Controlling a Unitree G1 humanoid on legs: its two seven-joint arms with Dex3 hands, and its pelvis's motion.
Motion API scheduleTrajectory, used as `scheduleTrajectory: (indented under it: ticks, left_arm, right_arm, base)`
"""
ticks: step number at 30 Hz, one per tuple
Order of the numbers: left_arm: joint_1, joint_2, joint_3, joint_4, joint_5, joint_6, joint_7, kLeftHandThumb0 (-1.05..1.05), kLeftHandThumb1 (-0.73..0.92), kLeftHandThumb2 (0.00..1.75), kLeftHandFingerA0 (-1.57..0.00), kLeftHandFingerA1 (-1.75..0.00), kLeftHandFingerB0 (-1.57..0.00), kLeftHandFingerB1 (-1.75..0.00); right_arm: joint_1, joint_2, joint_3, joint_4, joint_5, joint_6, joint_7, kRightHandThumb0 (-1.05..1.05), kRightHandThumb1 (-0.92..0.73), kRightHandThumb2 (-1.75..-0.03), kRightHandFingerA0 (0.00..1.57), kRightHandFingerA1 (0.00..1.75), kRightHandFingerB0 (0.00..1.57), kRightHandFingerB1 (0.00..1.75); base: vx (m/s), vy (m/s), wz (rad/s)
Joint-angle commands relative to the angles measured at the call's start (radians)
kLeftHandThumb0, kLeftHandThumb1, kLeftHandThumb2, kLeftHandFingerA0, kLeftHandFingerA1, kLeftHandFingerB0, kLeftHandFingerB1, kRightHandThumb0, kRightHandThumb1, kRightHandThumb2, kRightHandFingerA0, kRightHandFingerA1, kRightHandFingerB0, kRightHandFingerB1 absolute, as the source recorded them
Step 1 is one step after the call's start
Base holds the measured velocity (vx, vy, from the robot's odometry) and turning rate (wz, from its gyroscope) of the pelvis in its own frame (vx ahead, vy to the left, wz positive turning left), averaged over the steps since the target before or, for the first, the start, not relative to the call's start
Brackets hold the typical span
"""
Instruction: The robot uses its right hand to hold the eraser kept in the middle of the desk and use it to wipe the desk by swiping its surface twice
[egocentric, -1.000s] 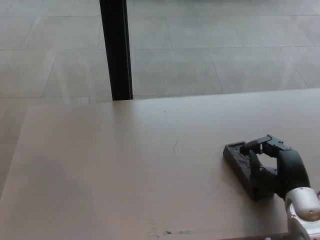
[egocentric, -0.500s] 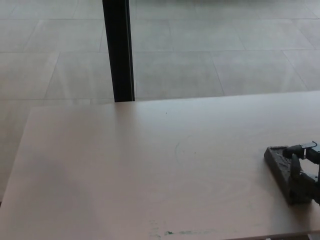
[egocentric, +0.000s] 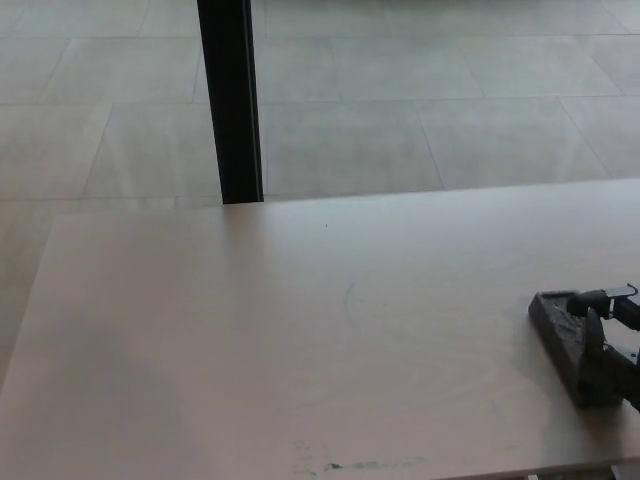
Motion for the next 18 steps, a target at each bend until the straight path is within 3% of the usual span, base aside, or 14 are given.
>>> scheduleTrajectory:
  ticks: [1,2,3,5,6,7,8,9,10,11,12,15,18]
  left_arm:
    - [0.0,0.009,0.005,0.013,-0.008,-0.028,0.01,-0.61,0.87,0.65,-0.69,-0.66,-0.49,-0.53]
    - [0.002,0.007,0.004,0.007,-0.007,-0.025,0.015,-0.61,0.87,0.65,-0.69,-0.65,-0.49,-0.52]
    - [0.003,0.009,0.007,0.006,-0.01,-0.023,0.014,-0.6,0.86,0.65,-0.69,-0.66,-0.5,-0.53]
    - [0.002,0.01,0.012,0.008,-0.014,-0.02,0.015,-0.6,0.86,0.65,-0.69,-0.66,-0.5,-0.53]
    - [0.006,0.012,0.007,0.005,-0.01,-0.022,0.008,-0.61,0.87,0.66,-0.67,-0.65,-0.5,-0.53]
    - [0.006,0.012,0.01,0.004,-0.015,-0.02,0.001,-0.6,0.87,0.66,-0.66,-0.66,-0.48,-0.53]
    - [0.011,0.013,0.006,0.0,-0.011,-0.027,-0.005,-0.6,0.88,0.67,-0.65,-0.65,-0.47,-0.53]
    - [0.007,0.015,0.002,0.008,-0.005,-0.025,0.003,-0.62,0.88,0.66,-0.67,-0.64,-0.47,-0.51]
    - [0.005,0.015,0.004,0.013,-0.006,-0.025,0.006,-0.61,0.87,0.66,-0.67,-0.65,-0.48,-0.52]
    - [0.003,0.013,0.01,0.017,-0.012,-0.028,0.006,-0.6,0.87,0.66,-0.67,-0.66,-0.49,-0.53]
    - [0.003,0.013,0.011,0.02,-0.012,-0.031,0.007,-0.61,0.87,0.66,-0.68,-0.66,-0.49,-0.53]
    - [0.002,0.015,0.007,0.025,-0.008,-0.034,0.009,-0.62,0.87,0.66,-0.68,-0.65,-0.49,-0.53]
    - [0.003,0.015,0.006,0.017,-0.006,-0.026,0.018,-0.63,0.87,0.66,-0.68,-0.65,-0.49,-0.53]
  right_arm:
    - [0.092,-0.013,0.037,0.002,0.107,0.155,0.273,-0.56,-0.78,-0.64,0.6,0.75,0.25,0.3]
    - [0.085,-0.032,0.049,-0.02,0.113,0.183,0.305,-0.58,-0.77,-0.63,0.55,0.59,0.19,0.27]
    - [0.078,-0.059,0.066,-0.05,0.112,0.208,0.342,-0.67,-0.76,-0.65,0.38,0.49,0.08,0.21]
    - [0.074,-0.083,0.082,-0.076,0.112,0.223,0.375,-0.67,-0.76,-0.65,0.38,0.49,0.08,0.21]
    - [0.06,-0.112,0.079,-0.108,0.143,0.241,0.432,-0.75,-0.76,-0.63,0.15,0.45,0.0,0.16]
    - [0.057,-0.124,0.078,-0.125,0.151,0.252,0.444,-0.94,-0.65,-0.98,0.09,0.26,0.0,0.05]
    - [0.047,-0.151,0.079,-0.152,0.163,0.268,0.476,-1.01,-0.69,-1.0,0.0,0.0,0.0,0.05]
    - [0.036,-0.188,0.078,-0.179,0.166,0.267,0.501,-0.91,-0.79,-0.72,0.0,0.0,0.0,0.0]
    - [0.027,-0.214,0.075,-0.197,0.166,0.269,0.512,-0.98,-0.79,-0.65,0.0,0.0,0.0,0.0]
    - [0.017,-0.239,0.06,-0.218,0.178,0.281,0.517,-0.92,-0.62,-0.9,0.0,0.0,0.0,0.0]
    - [0.009,-0.265,0.037,-0.242,0.202,0.299,0.53,-0.96,-0.81,-0.68,0.0,0.0,0.0,0.0]
    - [0.0,-0.297,0.018,-0.253,0.215,0.298,0.545,-1.02,-0.77,-0.67,0.0,0.0,0.0,0.0]
    - [-0.008,-0.455,-0.141,-0.299,0.311,0.341,0.572,-0.96,-0.88,-0.7,0.0,0.0,0.0,0.0]
  base:
    - [0.0,0.0,0.0]
    - [0.0,0.0,0.0]
    - [0.0,0.0,0.0]
    - [0.0,0.0,0.0]
    - [0.0,0.0,0.0]
    - [0.0,0.0,0.0]
    - [0.0,0.0,0.0]
    - [0.0,0.0,0.0]
    - [0.0,0.0,0.0]
    - [0.0,0.0,0.0]
    - [0.0,0.0,0.0]
    - [0.0,0.0,0.0]
    - [0.0,0.0,0.0]
